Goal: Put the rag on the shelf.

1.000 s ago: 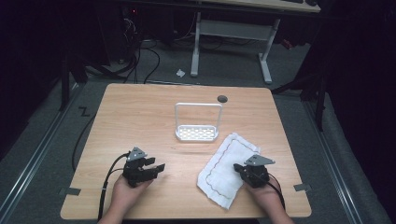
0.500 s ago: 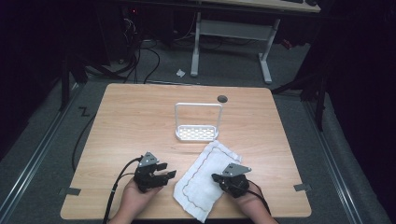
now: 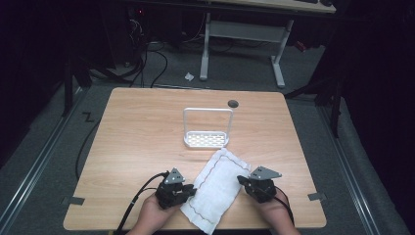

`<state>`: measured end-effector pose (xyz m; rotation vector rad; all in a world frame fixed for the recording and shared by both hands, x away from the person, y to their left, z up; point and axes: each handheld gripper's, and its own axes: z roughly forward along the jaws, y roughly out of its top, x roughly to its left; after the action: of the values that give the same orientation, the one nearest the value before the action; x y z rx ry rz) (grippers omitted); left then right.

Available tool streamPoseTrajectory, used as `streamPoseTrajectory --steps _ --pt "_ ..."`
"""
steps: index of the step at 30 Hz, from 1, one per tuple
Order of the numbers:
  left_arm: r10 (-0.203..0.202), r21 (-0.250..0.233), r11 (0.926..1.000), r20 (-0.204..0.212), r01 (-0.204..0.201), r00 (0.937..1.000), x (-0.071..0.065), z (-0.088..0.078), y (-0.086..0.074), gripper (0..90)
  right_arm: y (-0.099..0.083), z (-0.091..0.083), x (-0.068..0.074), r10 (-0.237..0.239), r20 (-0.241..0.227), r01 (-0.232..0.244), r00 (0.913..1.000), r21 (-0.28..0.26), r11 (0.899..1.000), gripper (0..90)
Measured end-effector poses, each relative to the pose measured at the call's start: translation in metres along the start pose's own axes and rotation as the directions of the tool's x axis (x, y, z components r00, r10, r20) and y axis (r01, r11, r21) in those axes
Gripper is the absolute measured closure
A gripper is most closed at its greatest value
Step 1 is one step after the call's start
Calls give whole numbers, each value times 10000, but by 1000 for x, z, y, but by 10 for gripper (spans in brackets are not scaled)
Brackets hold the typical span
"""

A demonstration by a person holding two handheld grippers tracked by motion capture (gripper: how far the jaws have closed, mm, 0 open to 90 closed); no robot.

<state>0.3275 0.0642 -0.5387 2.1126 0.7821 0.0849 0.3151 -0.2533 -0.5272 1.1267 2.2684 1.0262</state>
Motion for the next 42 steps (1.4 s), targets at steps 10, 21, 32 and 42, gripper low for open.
streamPoseTrajectory --steps 10,21,32,42 --pt "355 215 9991 769 -372 9964 -20 -8 -13 778 14 25 -4 -117 49 115 9999 238 9997 900" --pt "-440 -715 9962 772 496 9960 -6 -35 -14 632 32 48 7 -633 -333 638 9974 158 9978 900" --pt "-1624 -1371 9770 168 1632 9866 26 -35 -8 485 26 41 33 -1220 -1037 1230 9871 35 9924 900" --pt "-1113 -1359 9865 -1441 917 9833 47 1 26 477 22 26 14 -504 -544 458 9972 -840 9954 678"
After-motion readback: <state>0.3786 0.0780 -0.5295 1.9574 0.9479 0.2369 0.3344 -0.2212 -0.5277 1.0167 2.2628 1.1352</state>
